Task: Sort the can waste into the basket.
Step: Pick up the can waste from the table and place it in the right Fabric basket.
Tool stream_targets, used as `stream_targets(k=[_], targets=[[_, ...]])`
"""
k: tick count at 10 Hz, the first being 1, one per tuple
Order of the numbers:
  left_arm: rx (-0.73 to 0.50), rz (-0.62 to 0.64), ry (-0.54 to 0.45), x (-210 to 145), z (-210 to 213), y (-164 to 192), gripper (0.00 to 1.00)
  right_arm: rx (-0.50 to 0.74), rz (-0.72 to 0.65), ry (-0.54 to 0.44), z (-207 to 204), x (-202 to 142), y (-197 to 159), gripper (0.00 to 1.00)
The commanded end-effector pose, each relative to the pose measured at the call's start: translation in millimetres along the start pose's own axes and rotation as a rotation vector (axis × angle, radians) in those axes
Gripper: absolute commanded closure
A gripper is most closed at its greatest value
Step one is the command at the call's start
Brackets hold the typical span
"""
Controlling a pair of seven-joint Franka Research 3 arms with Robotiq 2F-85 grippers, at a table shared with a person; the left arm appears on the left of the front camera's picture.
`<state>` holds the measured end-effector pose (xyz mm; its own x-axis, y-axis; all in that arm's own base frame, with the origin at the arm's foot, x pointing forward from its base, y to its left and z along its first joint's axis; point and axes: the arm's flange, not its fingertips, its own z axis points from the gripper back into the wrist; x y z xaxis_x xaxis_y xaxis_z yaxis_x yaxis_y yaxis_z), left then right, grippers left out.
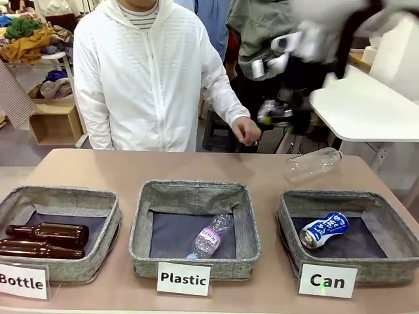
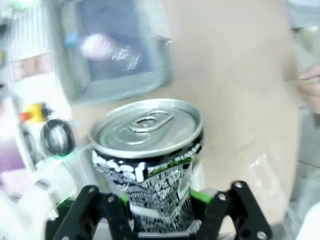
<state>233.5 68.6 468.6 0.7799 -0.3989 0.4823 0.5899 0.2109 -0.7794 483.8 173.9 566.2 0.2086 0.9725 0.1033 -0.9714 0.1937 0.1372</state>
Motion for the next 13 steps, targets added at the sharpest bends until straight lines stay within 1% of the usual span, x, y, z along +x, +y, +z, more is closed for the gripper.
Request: stream_targets(k=[1,2,3,4,5,6,9,10,11,12,13], targets=[[-0.006,0.012,0.001,-1.8,0.0,-1.8,0.0,0.016,-0.044,0.038,20.3,-71.3,42.1,1.0],[-0.006,0.012,0.001,-1.8,0.0,-1.8,0.0,-0.003,-0.024,0.059,21.3,-102.2,59.1,1.0],[-0.006,0.012,0.001,-1.8,0.0,-1.8,0.0,-0.058,-0.087,0.08,15.0,-127.6,66.0,1.0],[-0.006,0.012,0.001,-1.8,0.0,-1.8,0.0,-0.117,-0.101,0.096,7.9,-148.2,68.2,1.0],[-0.006,0.012,0.001,-1.8,0.0,-1.8,0.0,-0.189,-0.158,0.059,3.0,-163.5,64.6,1.0],[-0.006,0.012,0.001,-1.8,0.0,-1.8,0.0,-0.198,-0.126,0.03,-3.8,-172.3,59.9,1.0],[-0.006,0.012,0.001,-1.8,0.0,-1.8,0.0,-0.189,-0.067,0.042,-10.7,-175.2,53.9,1.0],[-0.006,0.012,0.001,-1.8,0.0,-1.8,0.0,-0.178,-0.07,0.04,-10.4,-175.3,49.5,0.77],[-0.006,0.012,0.001,-1.8,0.0,-1.8,0.0,-0.168,-0.065,0.042,-10.4,-175.1,46.6,0.44],[-0.006,0.012,0.001,-1.8,0.0,-1.8,0.0,-0.162,-0.074,0.046,-9.6,-175.3,44.8,0.21],[-0.006,0.012,0.001,-1.8,0.0,-1.8,0.0,-0.16,-0.075,0.05,-9.2,-175.1,44.6,0.0]])
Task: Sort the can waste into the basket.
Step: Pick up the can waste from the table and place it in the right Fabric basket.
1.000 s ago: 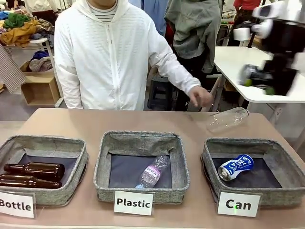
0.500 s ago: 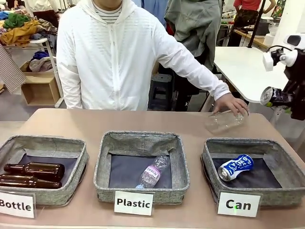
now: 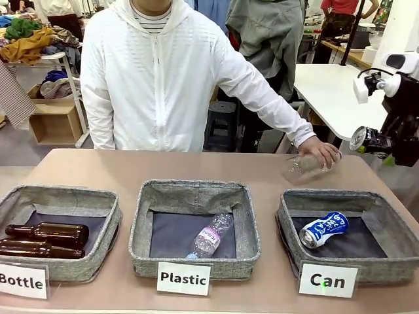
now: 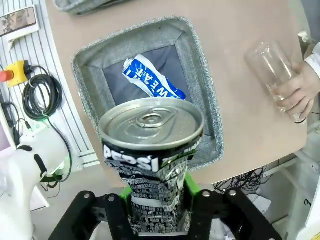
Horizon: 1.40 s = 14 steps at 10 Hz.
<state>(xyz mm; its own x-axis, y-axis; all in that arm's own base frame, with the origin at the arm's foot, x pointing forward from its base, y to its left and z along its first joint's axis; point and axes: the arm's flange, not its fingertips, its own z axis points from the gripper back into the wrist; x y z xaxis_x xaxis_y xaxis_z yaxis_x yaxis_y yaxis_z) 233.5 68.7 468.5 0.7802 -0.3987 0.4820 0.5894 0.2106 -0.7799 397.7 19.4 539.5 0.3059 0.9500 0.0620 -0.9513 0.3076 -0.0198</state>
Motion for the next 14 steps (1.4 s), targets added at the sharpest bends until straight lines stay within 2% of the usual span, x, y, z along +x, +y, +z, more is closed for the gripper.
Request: stream_targets(k=[1,2,3,4,6,8,9,10,11,12,13,14], targets=[[-0.005,0.012,0.001,-1.7,0.1,-2.0,0.0,0.008,0.03,0.019,5.7,-3.2,-6.1,0.0],[-0.005,0.012,0.001,-1.7,0.1,-2.0,0.0,0.011,0.028,0.013,5.5,-2.8,-6.5,0.0],[-0.005,0.012,0.001,-1.7,0.1,-2.0,0.0,0.015,0.022,0.012,5.8,-2.1,-8.2,0.11],[-0.005,0.012,0.001,-1.7,0.1,-2.0,0.0,0.018,0.015,0.009,6.1,-1.5,-10.1,0.01],[-0.005,0.012,0.001,-1.7,0.1,-2.0,0.0,0.038,-0.007,-0.035,7.7,-0.3,-13.5,0.0],[-0.005,0.012,0.001,-1.7,0.1,-2.0,0.0,0.123,-0.12,-0.139,10.1,1.6,-17.6,0.0],[-0.005,0.012,0.001,-1.7,0.1,-2.0,0.0,0.25,-0.239,-0.298,12.3,4.6,-22.1,0.0],[-0.005,0.012,0.001,-1.7,0.1,-2.0,0.0,0.38,-0.48,-0.558,9.2,1.1,-28.5,0.0],[-0.005,0.012,0.001,-1.7,0.1,-2.0,0.0,0.566,-0.552,-0.853,7.1,-9.9,-36.4,0.0],[-0.005,0.012,0.001,-1.7,0.1,-2.0,0.0,0.695,-0.744,-1.022,-0.6,-30.9,-48.5,0.0],[-0.005,0.012,0.001,-1.7,0.1,-2.0,0.0,0.848,-0.756,-1.174,-7.6,-54.3,-55.0,0.0],[-0.005,0.012,0.001,-1.7,0.1,-2.0,0.0,0.913,-0.833,-1.356,-15.9,-77.9,-62.3,0.0]])
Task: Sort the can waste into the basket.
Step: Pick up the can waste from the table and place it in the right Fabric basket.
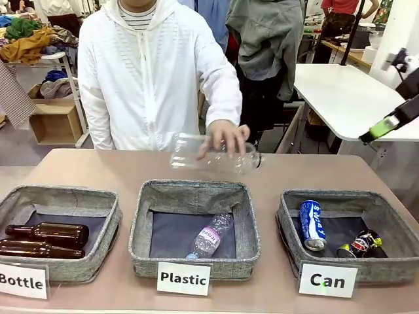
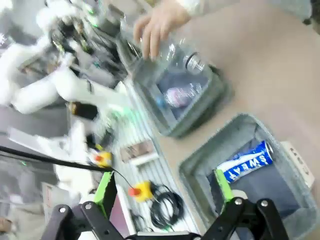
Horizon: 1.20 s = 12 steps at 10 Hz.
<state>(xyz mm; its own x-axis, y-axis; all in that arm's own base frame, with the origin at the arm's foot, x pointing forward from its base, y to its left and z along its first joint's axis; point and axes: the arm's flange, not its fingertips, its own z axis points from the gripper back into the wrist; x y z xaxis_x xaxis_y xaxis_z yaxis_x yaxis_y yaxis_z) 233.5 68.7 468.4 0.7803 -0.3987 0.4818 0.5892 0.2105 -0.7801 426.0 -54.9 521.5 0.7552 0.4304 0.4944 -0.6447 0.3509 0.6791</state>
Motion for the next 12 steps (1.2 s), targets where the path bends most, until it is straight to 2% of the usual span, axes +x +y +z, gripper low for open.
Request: stream_targets(k=[1,2,3,4,5,12], targets=[[-0.005,0.012,0.001,-1.7,0.1,-2.0,0.0,0.424,-0.366,-0.837,26.1,-18.5,-27.3,0.0],[-0.005,0.012,0.001,-1.7,0.1,-2.0,0.0,0.426,-0.465,-0.968,28.2,-30.8,-36.7,0.0],[-0.005,0.012,0.001,-1.7,0.1,-2.0,0.0,0.418,-0.493,-1.081,26.6,-42.8,-41.4,0.0],[-0.005,0.012,0.001,-1.7,0.1,-2.0,0.0,0.317,-0.478,-1.084,16.9,-46.5,-40.2,0.0],[-0.005,0.012,0.001,-1.7,0.1,-2.0,0.0,0.231,-0.252,-0.355,37.7,-47.7,-47.4,0.0],[-0.005,0.012,0.001,-1.7,0.1,-2.0,0.0,0.231,-0.252,-0.355,37.7,-47.7,-47.4,0.0]])
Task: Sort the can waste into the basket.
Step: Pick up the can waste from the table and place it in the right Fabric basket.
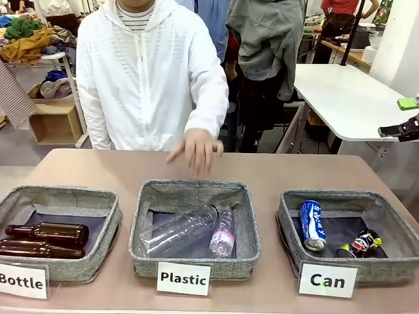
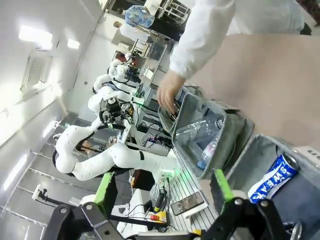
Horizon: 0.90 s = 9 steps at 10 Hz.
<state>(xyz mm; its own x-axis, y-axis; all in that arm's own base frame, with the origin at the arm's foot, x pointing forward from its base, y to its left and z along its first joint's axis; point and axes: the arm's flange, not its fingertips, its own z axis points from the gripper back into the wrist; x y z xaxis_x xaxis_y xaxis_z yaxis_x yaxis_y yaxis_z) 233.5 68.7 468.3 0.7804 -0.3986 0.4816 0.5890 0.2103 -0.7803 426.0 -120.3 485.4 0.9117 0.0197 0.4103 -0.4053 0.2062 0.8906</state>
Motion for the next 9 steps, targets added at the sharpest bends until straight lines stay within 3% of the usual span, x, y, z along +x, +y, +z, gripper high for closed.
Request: stream_targets(k=[1,9], targets=[[-0.005,0.011,0.001,-1.6,0.2,-2.1,0.0,0.009,0.02,0.008,3.2,-0.8,0.4,0.0],[-0.005,0.011,0.001,-1.6,0.2,-2.1,0.0,0.009,0.02,0.008,3.2,-0.8,0.4,0.0]])
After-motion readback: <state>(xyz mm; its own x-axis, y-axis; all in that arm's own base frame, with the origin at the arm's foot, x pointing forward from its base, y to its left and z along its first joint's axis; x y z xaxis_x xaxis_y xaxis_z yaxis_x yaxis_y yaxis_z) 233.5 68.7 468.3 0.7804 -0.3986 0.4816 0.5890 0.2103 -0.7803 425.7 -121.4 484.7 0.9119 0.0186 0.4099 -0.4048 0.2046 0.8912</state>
